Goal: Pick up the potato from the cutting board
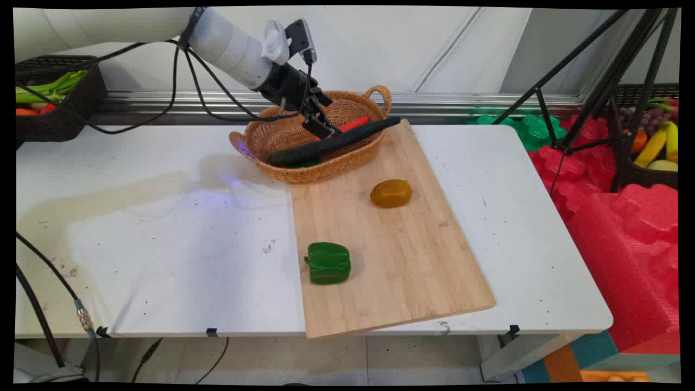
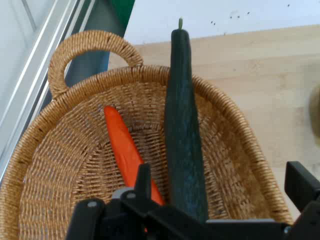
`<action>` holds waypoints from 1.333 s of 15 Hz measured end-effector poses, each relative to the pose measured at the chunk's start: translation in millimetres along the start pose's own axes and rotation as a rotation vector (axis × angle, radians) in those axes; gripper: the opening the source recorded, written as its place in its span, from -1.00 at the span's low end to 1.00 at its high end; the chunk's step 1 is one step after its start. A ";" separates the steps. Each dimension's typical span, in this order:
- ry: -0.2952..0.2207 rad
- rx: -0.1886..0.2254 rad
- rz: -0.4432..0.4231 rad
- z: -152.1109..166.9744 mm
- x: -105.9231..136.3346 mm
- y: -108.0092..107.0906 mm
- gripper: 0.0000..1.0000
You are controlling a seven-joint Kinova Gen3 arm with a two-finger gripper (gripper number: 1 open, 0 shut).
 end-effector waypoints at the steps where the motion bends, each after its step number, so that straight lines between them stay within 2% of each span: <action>1: 0.000 0.005 -0.004 -5.6 2.7 4.5 1.00; 4: -0.003 0.001 -0.012 -17.8 12.3 26.7 1.00; 10: -0.013 -0.034 -0.030 -21.6 35.9 75.4 1.00; 15: -0.044 -0.051 -0.049 -5.4 56.5 106.3 1.00; 20: -0.096 -0.058 -0.055 23.5 72.8 126.6 1.00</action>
